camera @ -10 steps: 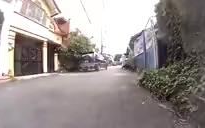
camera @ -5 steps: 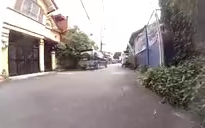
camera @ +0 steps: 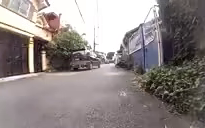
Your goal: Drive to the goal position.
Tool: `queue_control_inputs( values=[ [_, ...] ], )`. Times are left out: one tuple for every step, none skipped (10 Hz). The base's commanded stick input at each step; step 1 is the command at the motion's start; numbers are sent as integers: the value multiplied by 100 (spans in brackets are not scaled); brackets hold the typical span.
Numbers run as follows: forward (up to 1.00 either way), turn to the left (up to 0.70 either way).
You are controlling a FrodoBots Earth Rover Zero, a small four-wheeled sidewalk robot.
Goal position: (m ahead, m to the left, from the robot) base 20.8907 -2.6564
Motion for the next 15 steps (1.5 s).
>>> queue_control_inputs(
  values=[
    [70, 0],
    [70, 0],
    [70, 0],
    [70, 0],
    [70, 0],
    [70, 0],
    [70, 0],
    [70, 0],
    [70, -26],
    [70, -35],
    [70, -30],
    [70, 0],
    [70, 0],
    [70, 0],
    [70, 0]
  ],
)
